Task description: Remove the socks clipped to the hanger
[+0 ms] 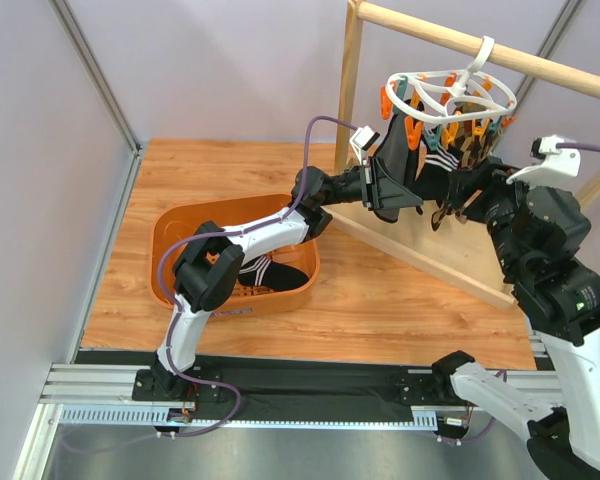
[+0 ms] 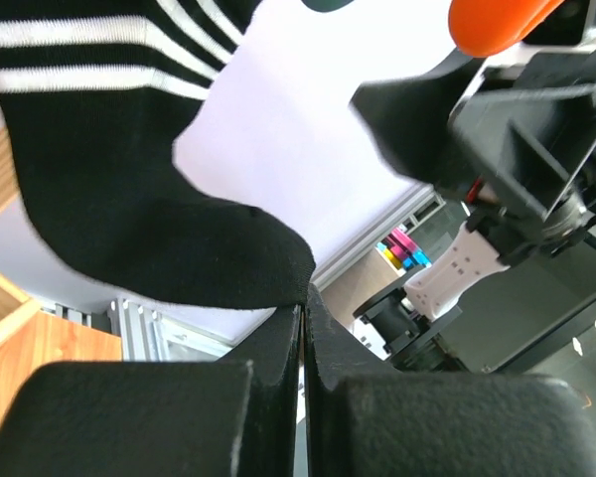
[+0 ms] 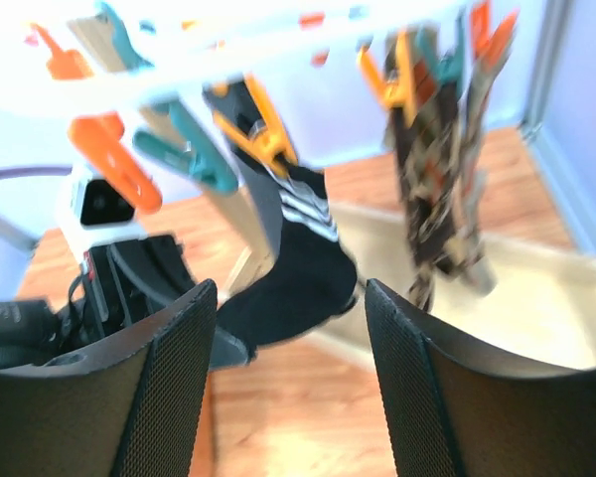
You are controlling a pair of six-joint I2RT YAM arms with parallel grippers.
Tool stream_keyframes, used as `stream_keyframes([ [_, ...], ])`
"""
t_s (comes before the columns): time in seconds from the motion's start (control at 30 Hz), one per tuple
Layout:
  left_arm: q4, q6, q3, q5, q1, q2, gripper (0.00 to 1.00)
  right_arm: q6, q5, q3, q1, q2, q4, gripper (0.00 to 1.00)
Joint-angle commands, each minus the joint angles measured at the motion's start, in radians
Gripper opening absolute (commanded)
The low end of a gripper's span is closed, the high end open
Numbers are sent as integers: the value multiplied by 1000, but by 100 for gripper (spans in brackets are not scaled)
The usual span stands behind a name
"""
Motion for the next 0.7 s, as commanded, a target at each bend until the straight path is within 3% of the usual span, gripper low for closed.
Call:
stream_keyframes([
  [0.0,27,25,22,-9,-3,-13,0,-163,82,106,-4,74,-27,62],
  [0.3,-2,47,-35,-1,-3,-59,0,-208,-160,251,-91,214,0,59],
  [0.5,16,30,-81,5,-3,-93,0,-235,-438,269,-309,232,3,57],
  [0.67,28,13,-113,16,-3,-115,0,-243,-602,216,-377,203,58,52],
])
